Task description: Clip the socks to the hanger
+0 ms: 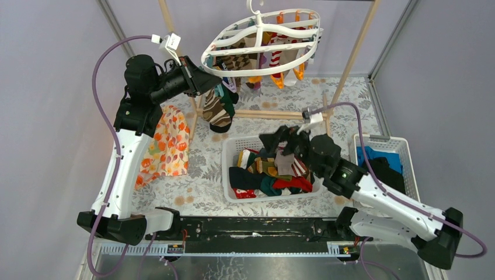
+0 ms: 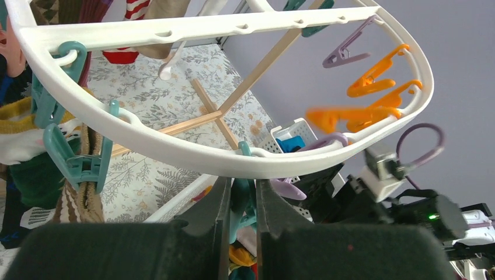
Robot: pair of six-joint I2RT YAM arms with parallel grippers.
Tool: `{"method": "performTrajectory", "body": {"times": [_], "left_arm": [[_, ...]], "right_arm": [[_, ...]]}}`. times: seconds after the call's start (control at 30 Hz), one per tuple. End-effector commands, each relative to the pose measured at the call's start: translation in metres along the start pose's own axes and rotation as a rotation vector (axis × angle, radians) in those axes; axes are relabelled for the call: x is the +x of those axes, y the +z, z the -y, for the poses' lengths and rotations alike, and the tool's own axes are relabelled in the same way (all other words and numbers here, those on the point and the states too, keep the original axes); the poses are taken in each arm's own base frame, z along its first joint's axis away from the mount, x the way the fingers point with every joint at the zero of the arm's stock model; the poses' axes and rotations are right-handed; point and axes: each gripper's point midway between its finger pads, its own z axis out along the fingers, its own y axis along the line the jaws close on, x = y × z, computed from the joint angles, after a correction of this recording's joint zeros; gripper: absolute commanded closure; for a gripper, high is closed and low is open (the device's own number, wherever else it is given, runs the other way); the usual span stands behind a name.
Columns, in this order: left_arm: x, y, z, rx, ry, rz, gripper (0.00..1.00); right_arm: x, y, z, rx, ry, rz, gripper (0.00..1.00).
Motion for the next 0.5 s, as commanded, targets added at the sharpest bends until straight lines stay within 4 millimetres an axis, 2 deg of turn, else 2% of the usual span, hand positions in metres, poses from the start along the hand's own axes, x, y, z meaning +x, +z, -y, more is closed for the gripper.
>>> {"method": "performTrajectory", "body": {"times": [0.0, 0.07, 0.17, 0.33, 0.47], "left_arm": [[-0.006, -0.006, 0.010, 0.023, 0.057, 0.018, 0.99], [-0.005, -0.006, 0.011, 0.024, 0.058, 0.016, 0.99], [-0.004, -0.006, 0.011, 0.026, 0.059, 0.014, 0.99], [-0.003, -0.005, 0.010, 0.027, 0.053, 0.007, 0.99], [-0.005, -0.007, 0.013, 0.033, 0.057, 0.013, 0.99]], "right_arm": [[0.070, -0.051, 0.074, 0.261, -0.062, -0.240, 0.02], [0.084, -0.073, 0.096, 0.344, -0.079, -0.301, 0.04], [0.094, -0.091, 0.107, 0.384, -0.044, -0.330, 0.07], [0.092, -0.092, 0.119, 0.449, 0.035, -0.289, 0.25], [0.104, -0.082, 0.123, 0.458, 0.070, -0.356, 0.28]]}}
